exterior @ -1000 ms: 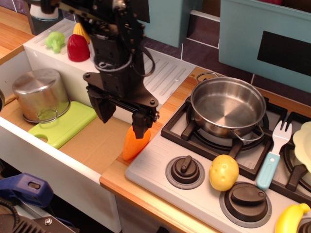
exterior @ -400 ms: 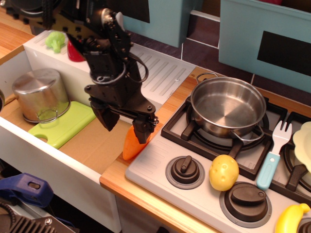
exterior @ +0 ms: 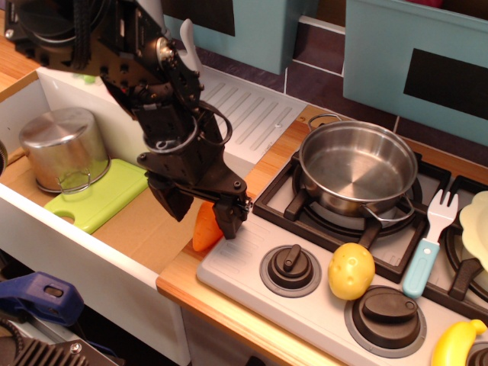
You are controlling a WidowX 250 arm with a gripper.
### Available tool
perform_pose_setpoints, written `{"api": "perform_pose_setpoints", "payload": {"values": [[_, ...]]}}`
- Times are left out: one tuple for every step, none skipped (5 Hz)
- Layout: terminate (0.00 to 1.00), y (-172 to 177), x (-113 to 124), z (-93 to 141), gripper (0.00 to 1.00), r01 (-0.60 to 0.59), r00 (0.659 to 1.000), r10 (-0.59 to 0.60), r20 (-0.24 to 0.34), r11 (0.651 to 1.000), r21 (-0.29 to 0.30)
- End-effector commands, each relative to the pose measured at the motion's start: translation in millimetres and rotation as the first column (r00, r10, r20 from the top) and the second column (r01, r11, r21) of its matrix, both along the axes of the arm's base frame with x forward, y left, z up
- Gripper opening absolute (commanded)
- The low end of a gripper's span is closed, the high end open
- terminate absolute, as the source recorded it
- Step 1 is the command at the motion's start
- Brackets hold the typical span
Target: Put carrot in pot or pan
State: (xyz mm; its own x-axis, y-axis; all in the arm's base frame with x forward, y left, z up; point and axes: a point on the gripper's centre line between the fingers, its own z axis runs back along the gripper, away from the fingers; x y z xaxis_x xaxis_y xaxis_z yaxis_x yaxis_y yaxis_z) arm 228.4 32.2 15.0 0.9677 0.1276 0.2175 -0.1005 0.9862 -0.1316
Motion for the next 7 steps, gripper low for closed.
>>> {"api": "perform_pose_setpoints", "payload": {"values": [[0.0,4,5,-4,1.0,0.004,1.0,-0.004,0.028,1.0,0.0],[0.0,5,6,-7,1.0,0.0,1.0,0.0,0.026,1.0,0.002],[0.0,8,12,-1,0.0,0.001,1.0,-0.001,0.012,1.0,0.0],[0.0,7,8,3,0.0,-0.008,1.0,0.008,0.002,1.0,0.003],[0.0,6,8,20,0.0,-0.011,1.0,0.012,-0.022,1.0,0.017],[0.0,-1,16,44,0.0,-0.017,0.999,0.021,-0.039,0.997,0.081],[0.0,-23,26,76,0.0,-0.032,0.999,0.033,-0.004,0.98,0.196]]}}
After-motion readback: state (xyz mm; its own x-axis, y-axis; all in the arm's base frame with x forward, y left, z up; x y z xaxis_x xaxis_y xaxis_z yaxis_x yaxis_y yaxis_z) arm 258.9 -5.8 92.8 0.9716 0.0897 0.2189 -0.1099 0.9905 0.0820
